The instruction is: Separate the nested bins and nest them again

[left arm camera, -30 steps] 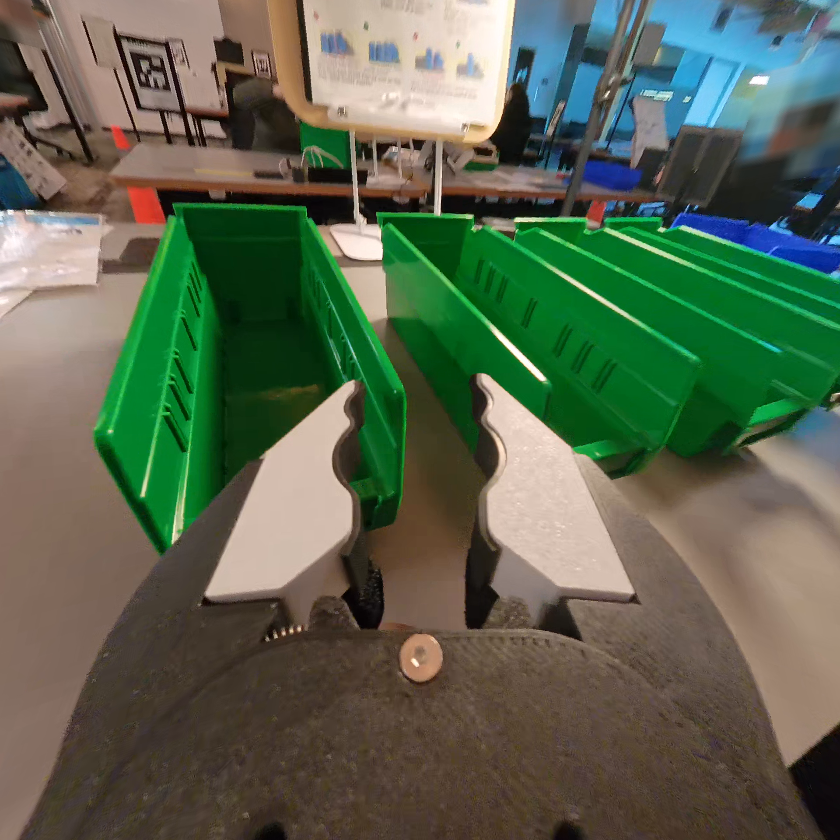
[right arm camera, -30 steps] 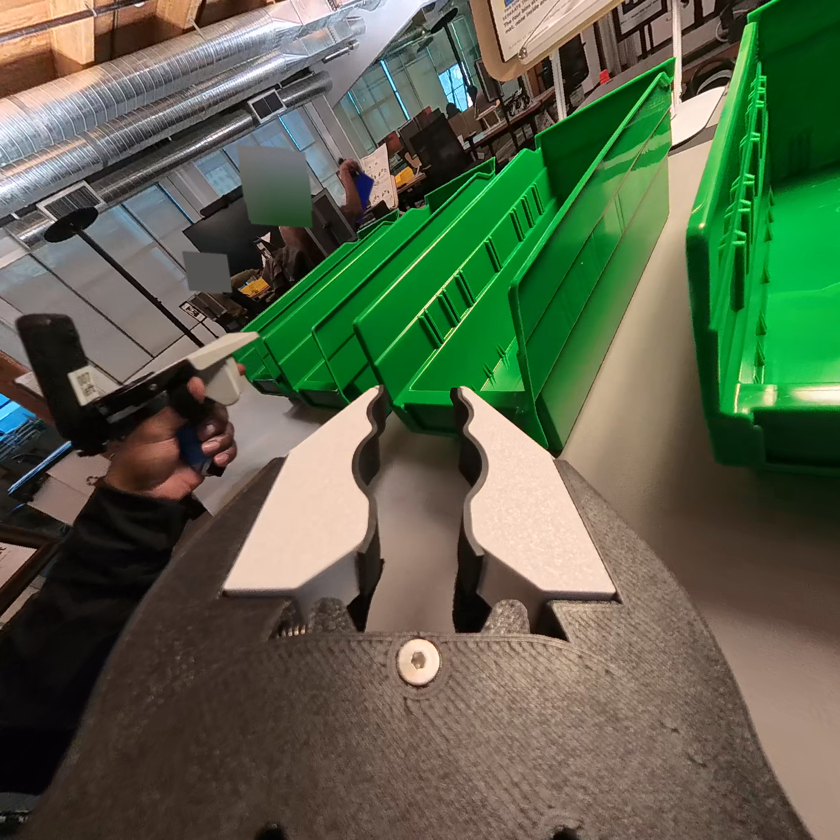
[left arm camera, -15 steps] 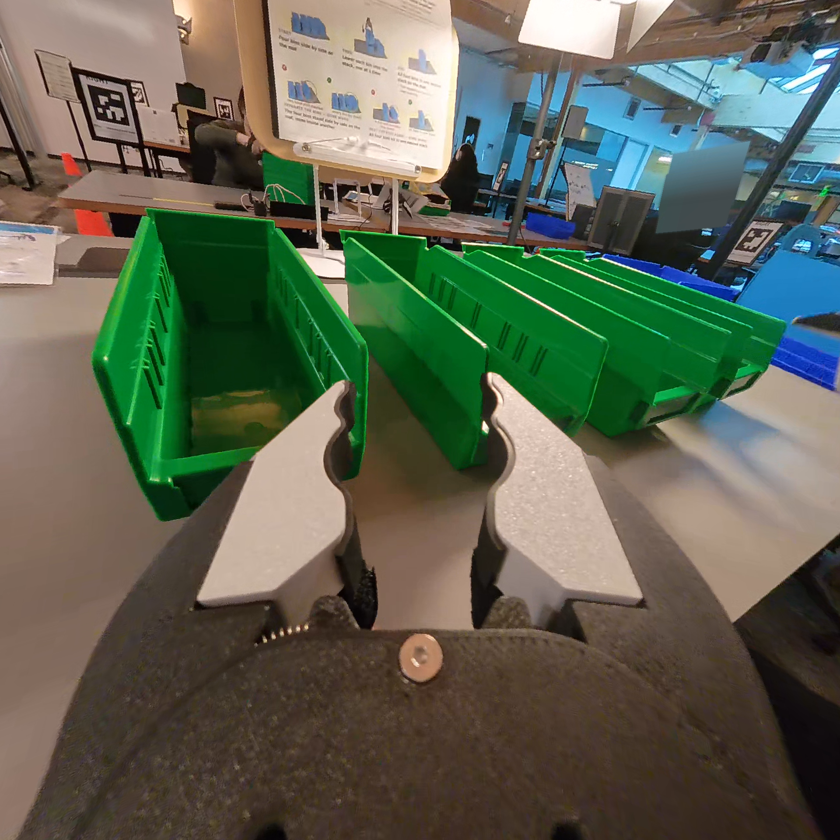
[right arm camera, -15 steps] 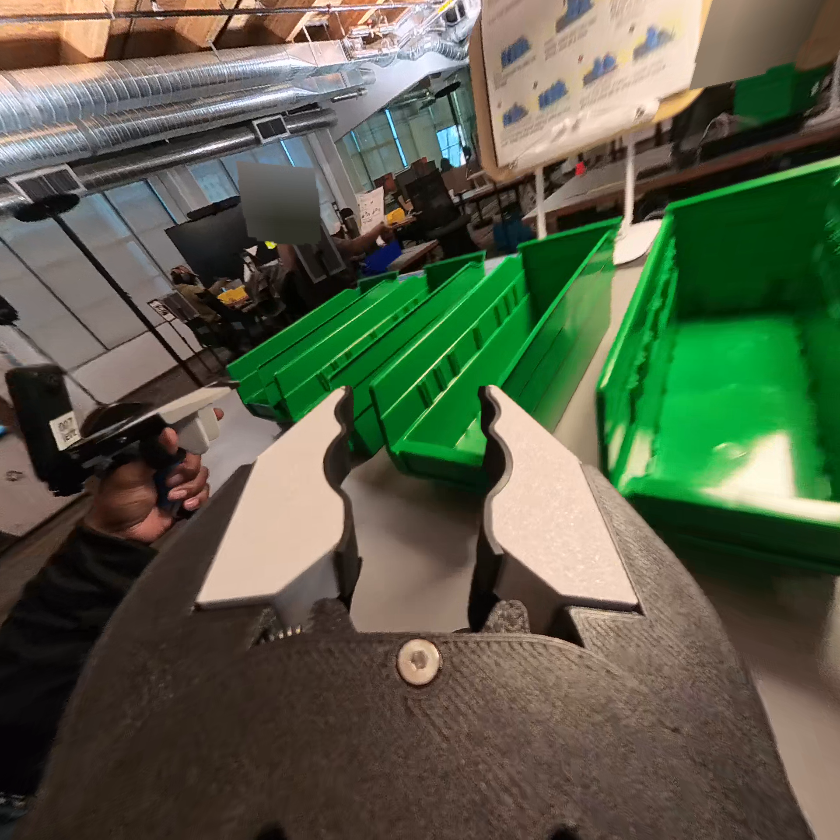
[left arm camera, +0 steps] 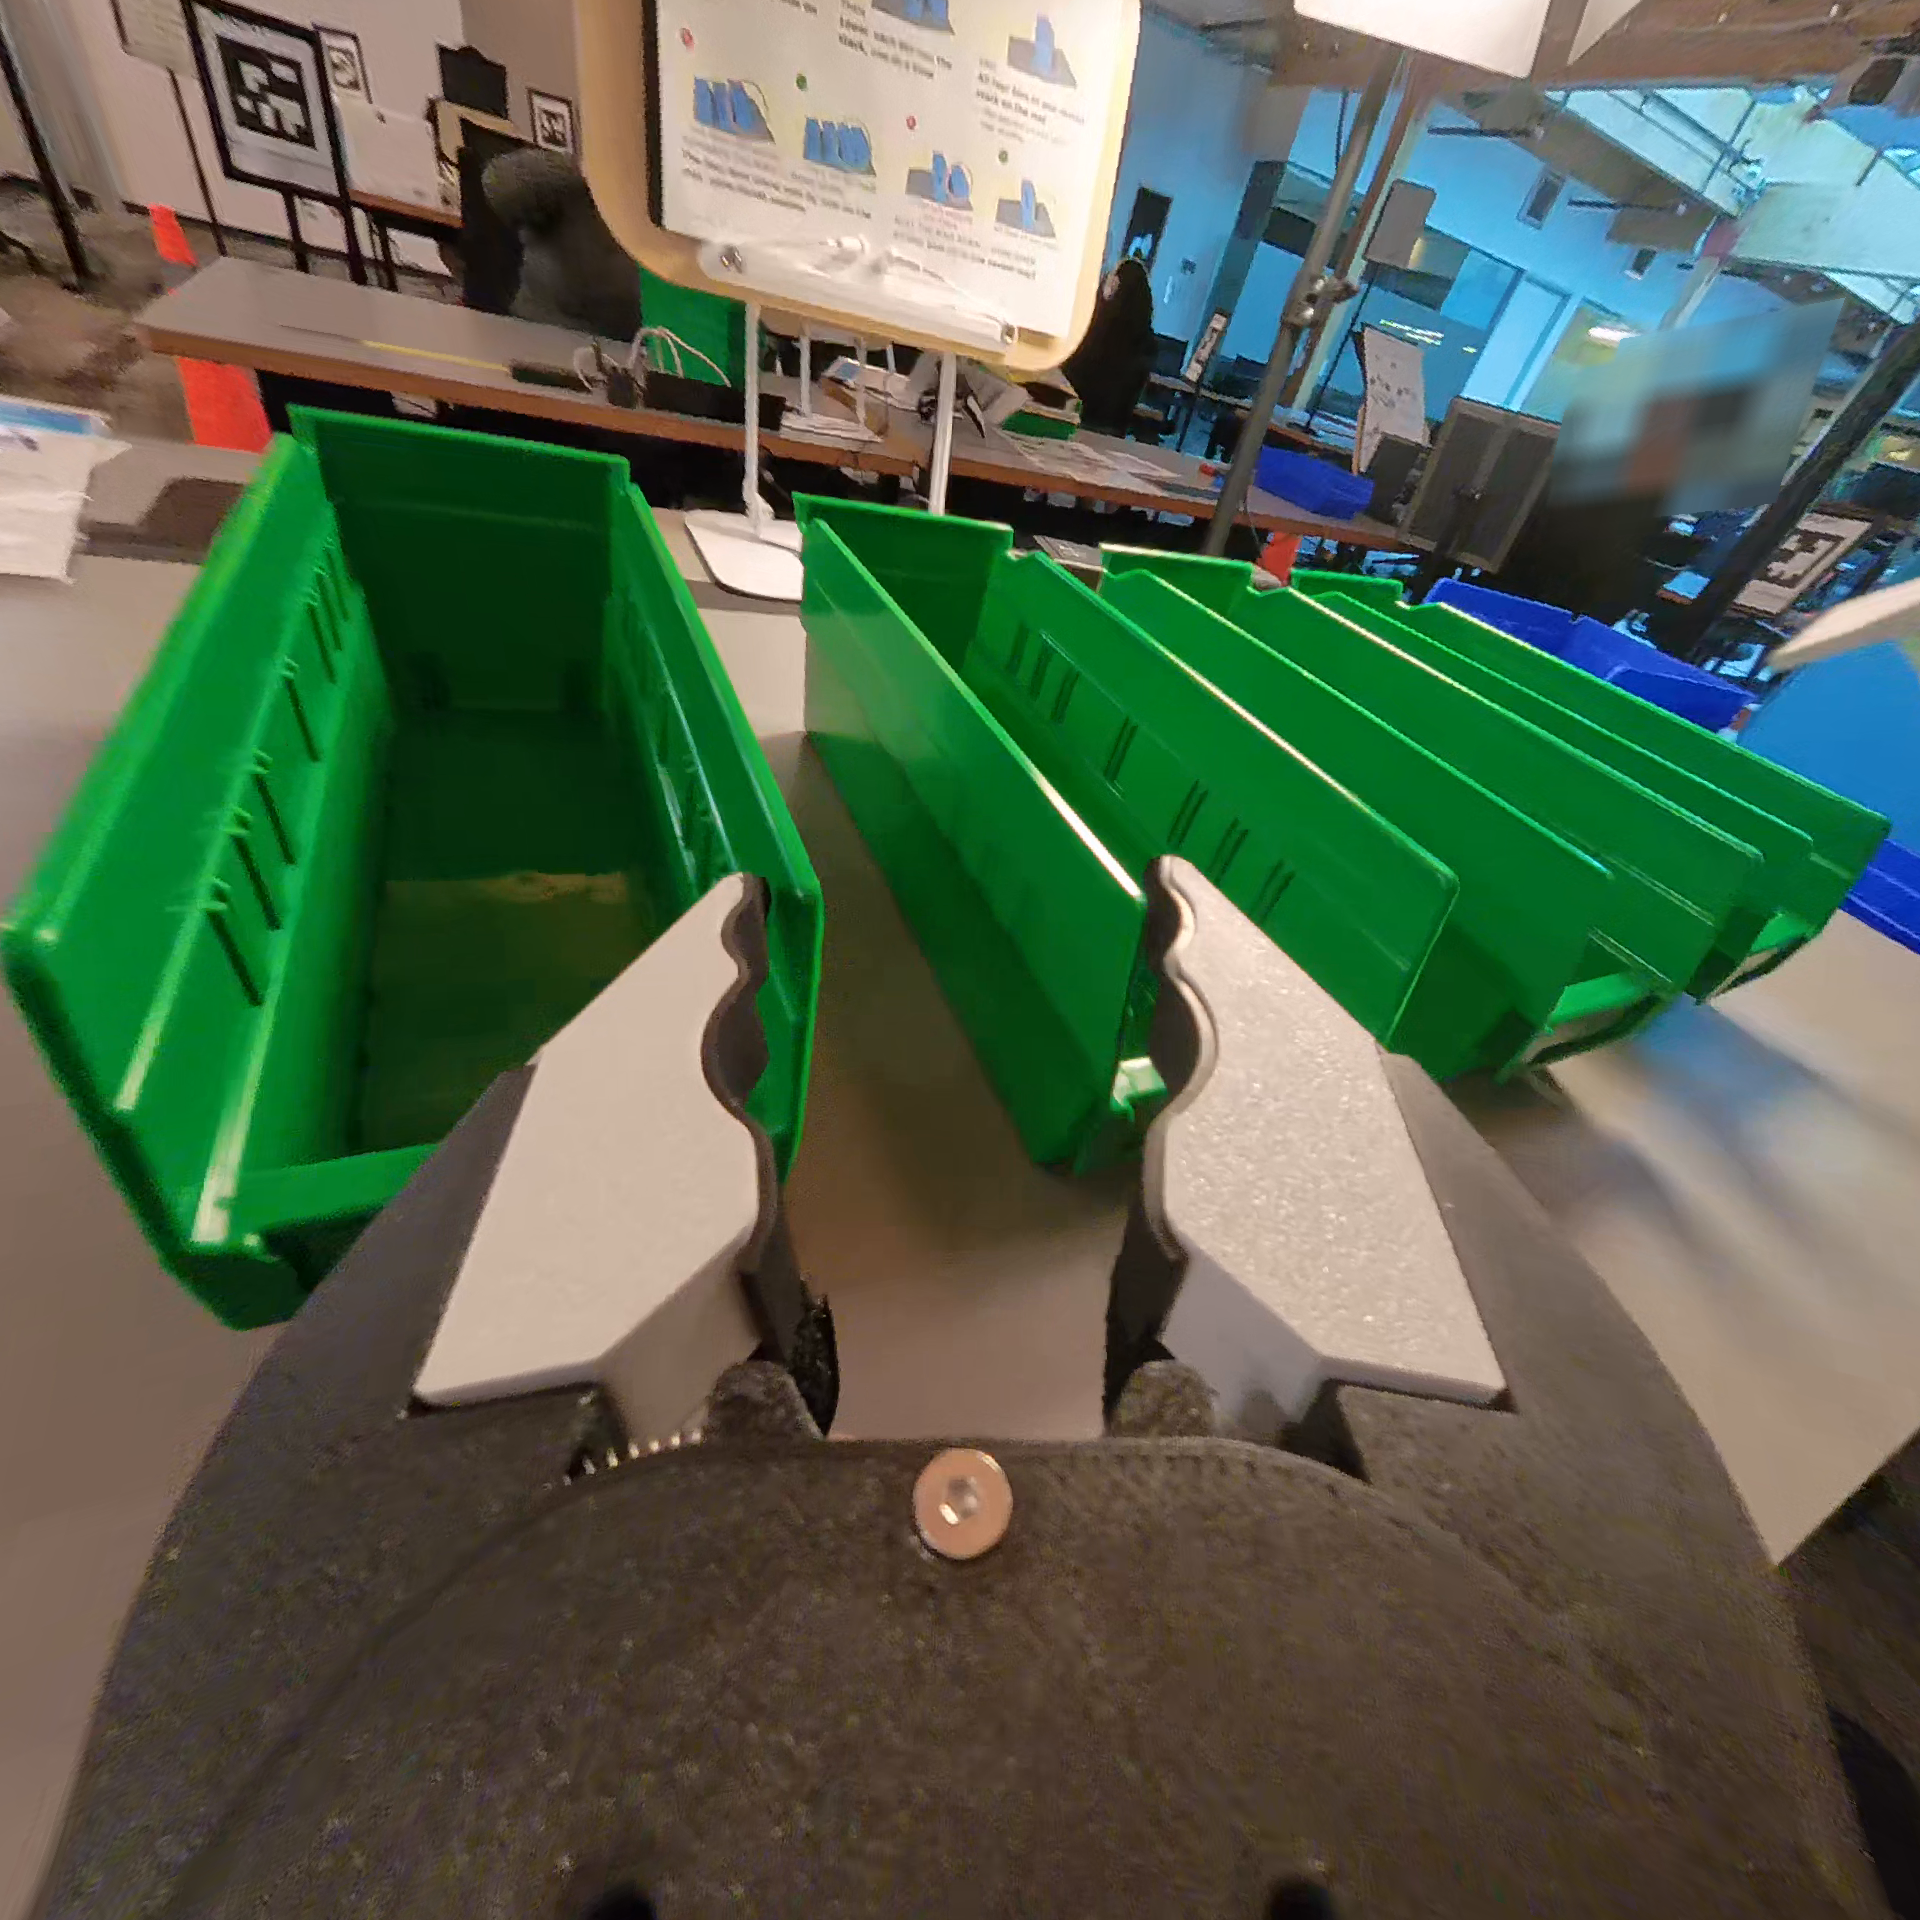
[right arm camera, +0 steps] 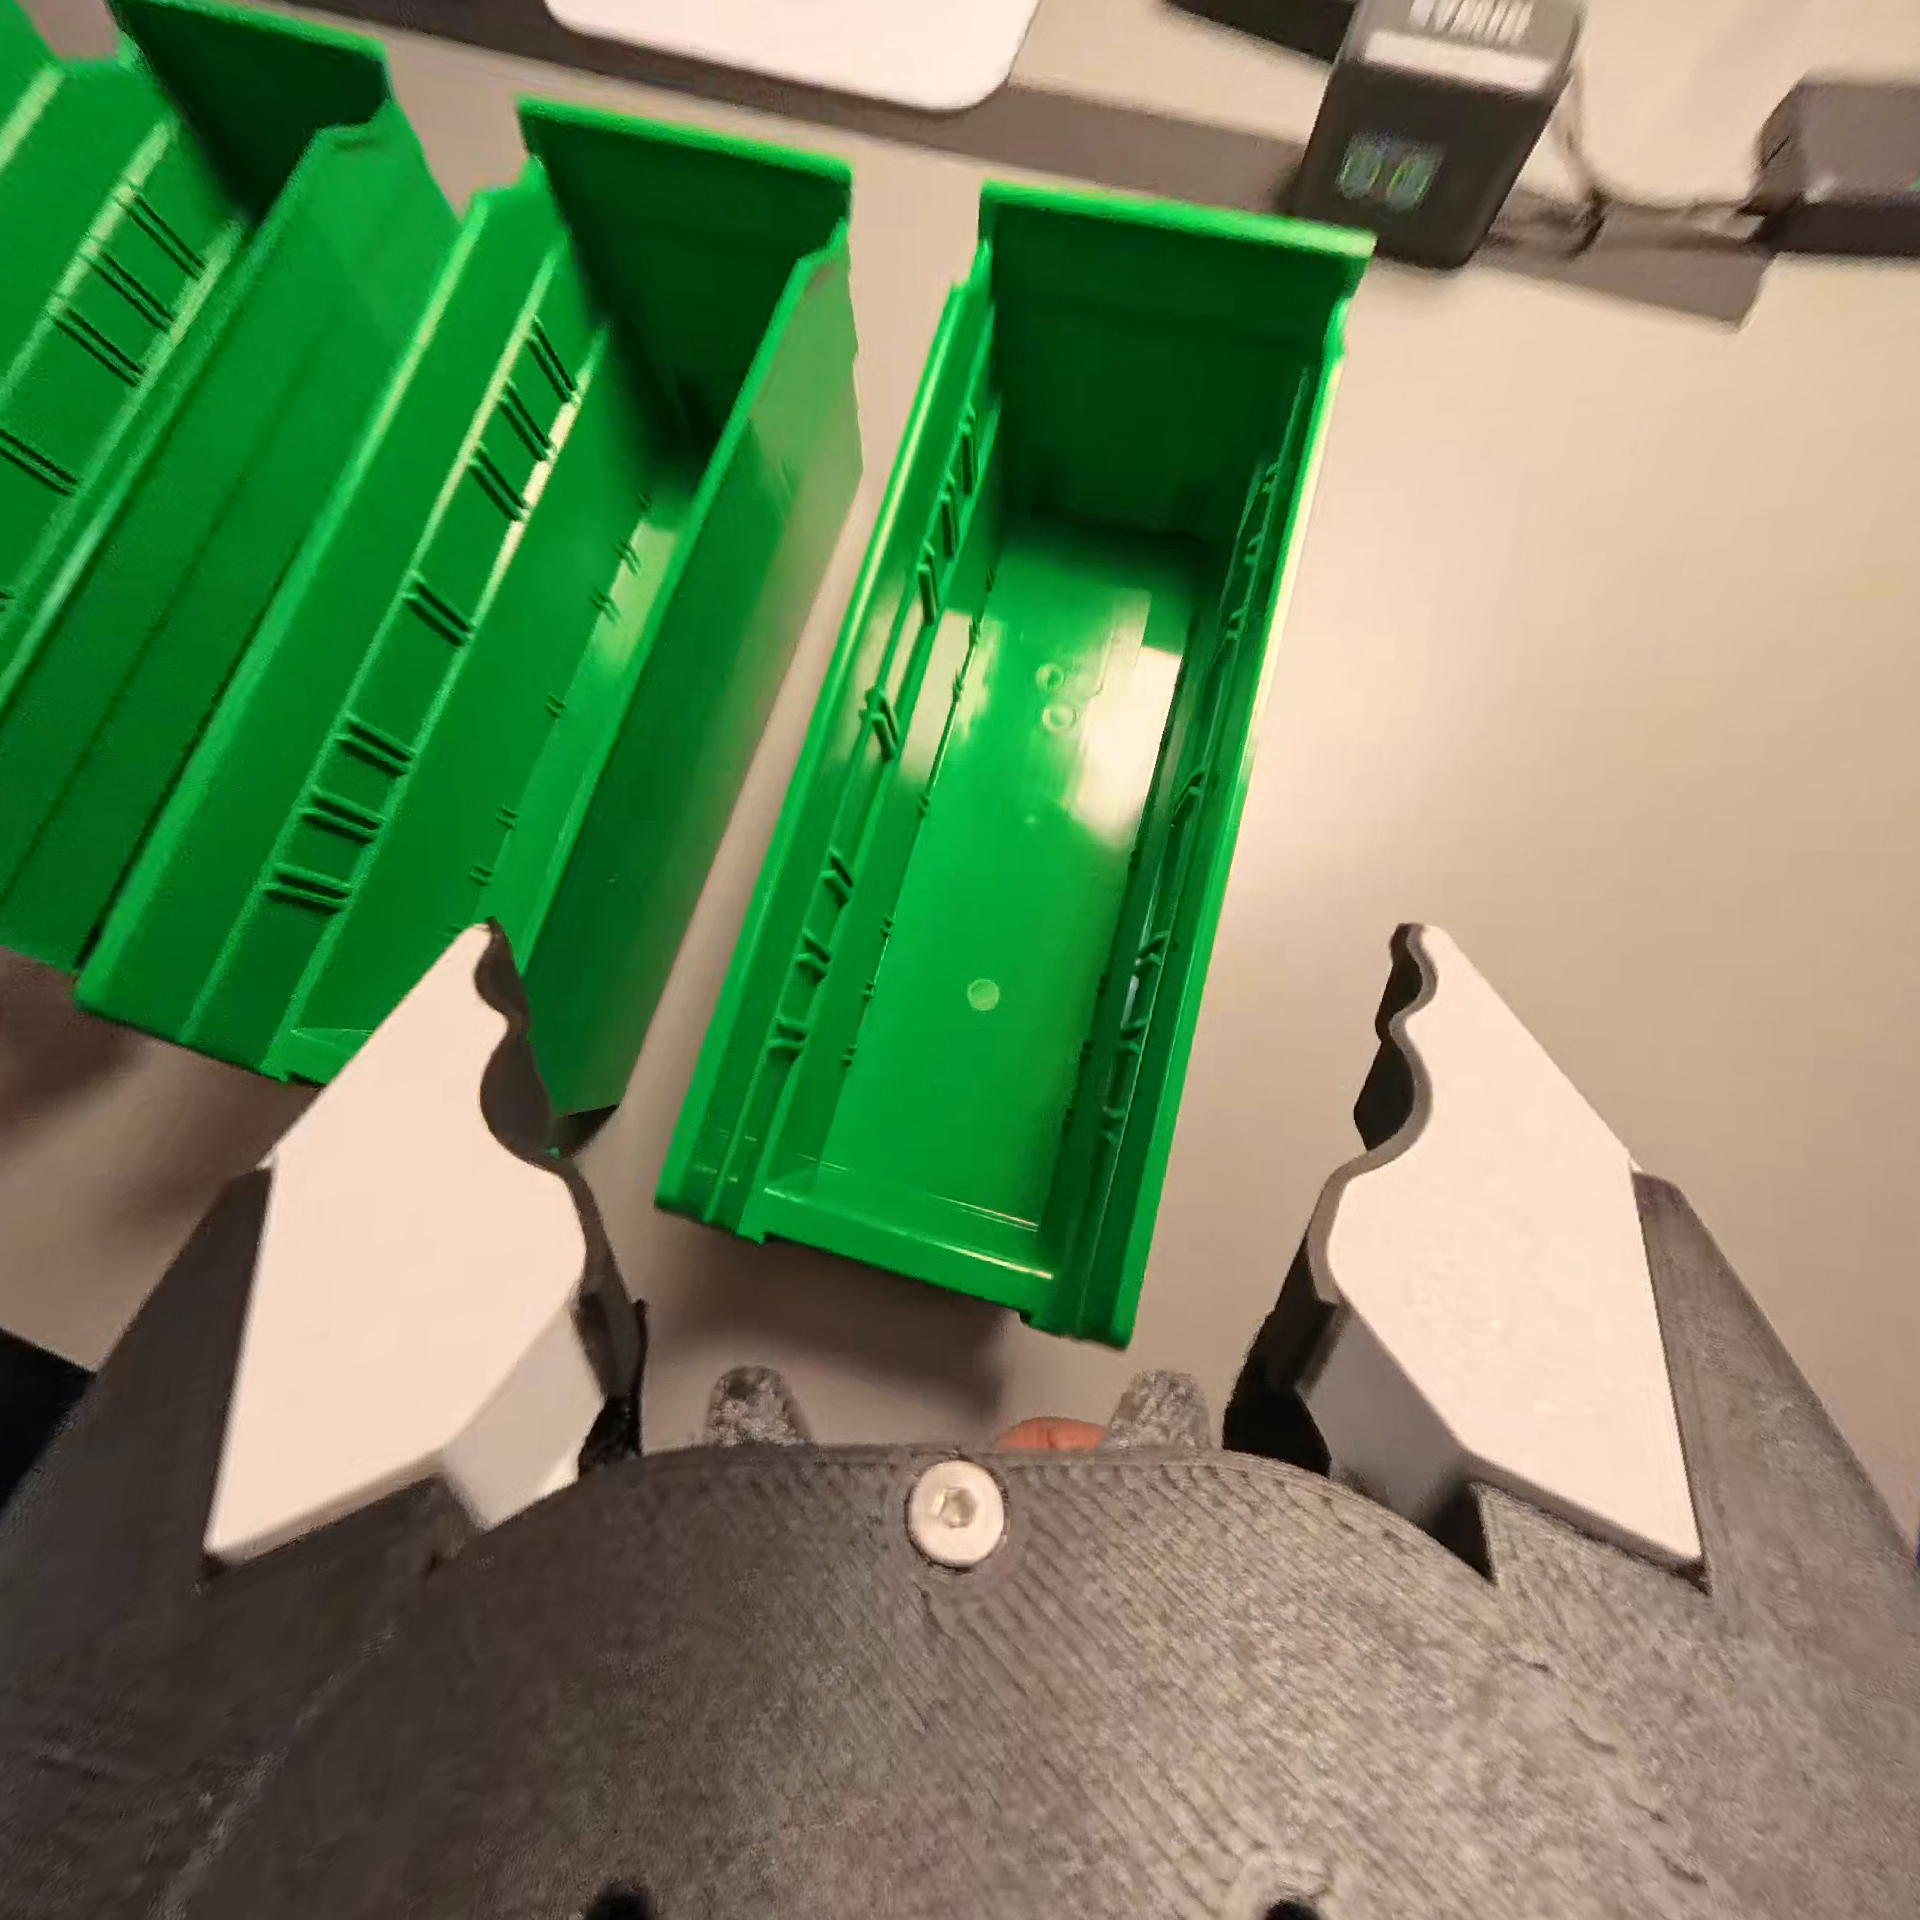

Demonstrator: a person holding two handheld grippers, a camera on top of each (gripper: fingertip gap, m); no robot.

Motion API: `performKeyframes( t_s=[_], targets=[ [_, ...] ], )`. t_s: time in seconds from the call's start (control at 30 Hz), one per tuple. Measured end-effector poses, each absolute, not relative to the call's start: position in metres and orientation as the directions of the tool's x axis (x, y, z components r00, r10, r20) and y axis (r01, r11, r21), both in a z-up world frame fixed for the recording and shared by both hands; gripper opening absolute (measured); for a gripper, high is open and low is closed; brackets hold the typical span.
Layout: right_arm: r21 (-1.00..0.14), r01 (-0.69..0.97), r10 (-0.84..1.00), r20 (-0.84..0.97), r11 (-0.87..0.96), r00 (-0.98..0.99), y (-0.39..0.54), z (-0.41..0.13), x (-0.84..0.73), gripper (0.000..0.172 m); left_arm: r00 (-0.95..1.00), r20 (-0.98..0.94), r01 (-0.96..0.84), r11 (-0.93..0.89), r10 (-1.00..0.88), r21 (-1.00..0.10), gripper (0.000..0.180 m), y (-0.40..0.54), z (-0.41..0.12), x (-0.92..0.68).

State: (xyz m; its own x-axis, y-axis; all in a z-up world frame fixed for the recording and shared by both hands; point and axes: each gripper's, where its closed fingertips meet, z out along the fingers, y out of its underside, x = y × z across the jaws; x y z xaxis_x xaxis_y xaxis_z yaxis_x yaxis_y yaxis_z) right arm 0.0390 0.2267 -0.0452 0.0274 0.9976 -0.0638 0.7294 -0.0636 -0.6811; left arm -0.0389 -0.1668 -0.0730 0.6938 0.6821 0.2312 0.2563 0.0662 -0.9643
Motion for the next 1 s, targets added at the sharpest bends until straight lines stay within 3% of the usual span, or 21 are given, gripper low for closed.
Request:
performKeyframes(
  t_s=[0.17,0.57,0.77,1.0],
  targets=[
    [-0.549,0.826,0.985,-0.166,-0.131,0.046,0.235,-0.075,0.019,0.158,0.709,0.237,0.29,0.032,0.664,-0.957,0.081,-0.167,-0.09,-0.031],
    [-0.372,0.925,0.997,-0.057,-0.075,0.058,0.239,-0.108,0.003,0.153,0.723,0.275,0.306,0.062,0.634,-0.95,0.077,-0.168,-0.09,-0.028],
    [-0.32,0.944,0.997,-0.025,-0.079,0.075,0.237,-0.121,0.001,0.14,0.722,0.281,0.32,0.055,0.632,-0.946,0.073,-0.167,-0.092,-0.029],
    [-0.335,0.937,0.995,-0.042,-0.099,0.091,0.236,-0.118,-0.004,0.127,0.725,0.281,0.325,0.048,0.629,-0.945,0.072,-0.165,-0.094,-0.028]
  ],
)
